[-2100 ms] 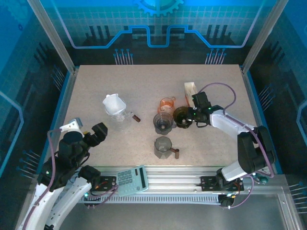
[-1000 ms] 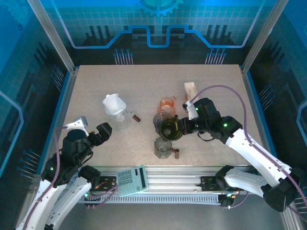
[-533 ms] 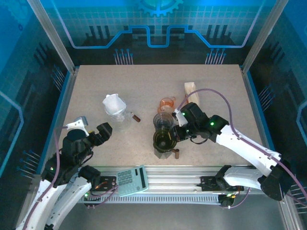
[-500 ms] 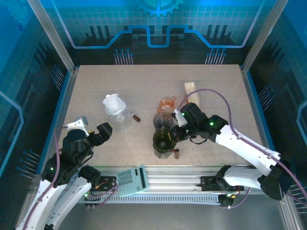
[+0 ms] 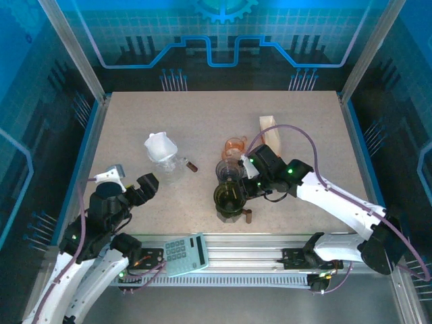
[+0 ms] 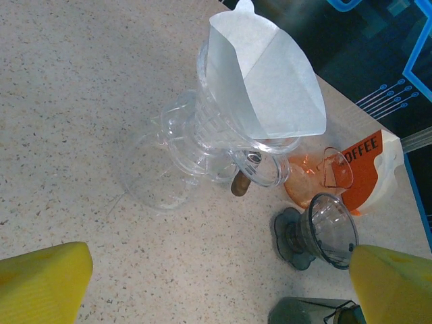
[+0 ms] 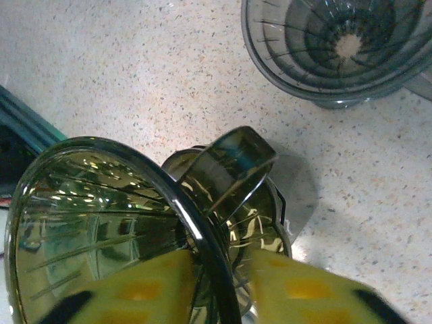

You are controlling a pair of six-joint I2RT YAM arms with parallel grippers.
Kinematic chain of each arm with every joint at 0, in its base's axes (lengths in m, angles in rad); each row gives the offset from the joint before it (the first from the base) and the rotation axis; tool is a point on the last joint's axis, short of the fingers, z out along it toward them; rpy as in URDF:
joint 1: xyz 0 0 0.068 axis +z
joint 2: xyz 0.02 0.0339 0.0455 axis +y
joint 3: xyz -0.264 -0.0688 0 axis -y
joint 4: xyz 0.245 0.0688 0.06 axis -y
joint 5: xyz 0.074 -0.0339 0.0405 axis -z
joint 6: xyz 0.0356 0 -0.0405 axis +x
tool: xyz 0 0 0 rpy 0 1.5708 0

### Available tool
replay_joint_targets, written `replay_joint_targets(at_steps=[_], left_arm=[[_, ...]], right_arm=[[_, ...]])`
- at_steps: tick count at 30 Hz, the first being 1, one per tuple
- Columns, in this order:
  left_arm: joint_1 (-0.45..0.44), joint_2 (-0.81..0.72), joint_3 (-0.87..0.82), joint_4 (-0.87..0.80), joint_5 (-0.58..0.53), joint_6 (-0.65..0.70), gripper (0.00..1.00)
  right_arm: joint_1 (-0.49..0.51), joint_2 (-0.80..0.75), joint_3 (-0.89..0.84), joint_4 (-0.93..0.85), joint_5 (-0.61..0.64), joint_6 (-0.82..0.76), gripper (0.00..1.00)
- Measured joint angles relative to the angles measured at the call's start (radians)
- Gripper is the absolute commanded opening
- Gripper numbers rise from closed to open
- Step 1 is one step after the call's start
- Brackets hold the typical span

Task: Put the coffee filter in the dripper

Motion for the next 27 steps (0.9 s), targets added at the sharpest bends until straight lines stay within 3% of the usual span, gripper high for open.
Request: replay_joint_targets(at_steps=[3, 6, 11, 16, 19, 23, 27], left_arm=[[0.0, 0.0, -0.003, 0.005, 0.009, 0.0, 0.99], [0.0, 0.0, -0.005, 0.007, 0.023, 0.0, 0.99], [0.0, 0.001, -0.018, 0.041, 0.064, 0.001, 0.99], [0.0, 0.024, -0.026, 0.075, 0.111, 0.001, 0.99], [0.0, 0.041, -0.03, 0.085, 0.128, 0.001, 0.99], [0.0, 0.049, -0.032, 0.087, 0.142, 0.001, 0.99], [0.0, 0.049, -0.032, 0.087, 0.15, 0.001, 0.99]], right_arm=[[0.001, 0.001, 0.007, 0.001, 0.007, -0.002, 0.64], [0.001, 0.0, 0.009, 0.001, 0.022, -0.01, 0.74], [-0.004, -0.019, 0.039, -0.012, 0.087, -0.028, 0.76], [-0.093, -0.055, 0.098, 0.002, 0.199, -0.076, 0.69], [-0.172, -0.026, 0.141, 0.037, 0.263, -0.114, 0.59], [-0.253, 0.093, 0.217, 0.095, 0.346, -0.166, 0.46], [-0.315, 0.254, 0.298, 0.124, 0.404, -0.214, 0.4]])
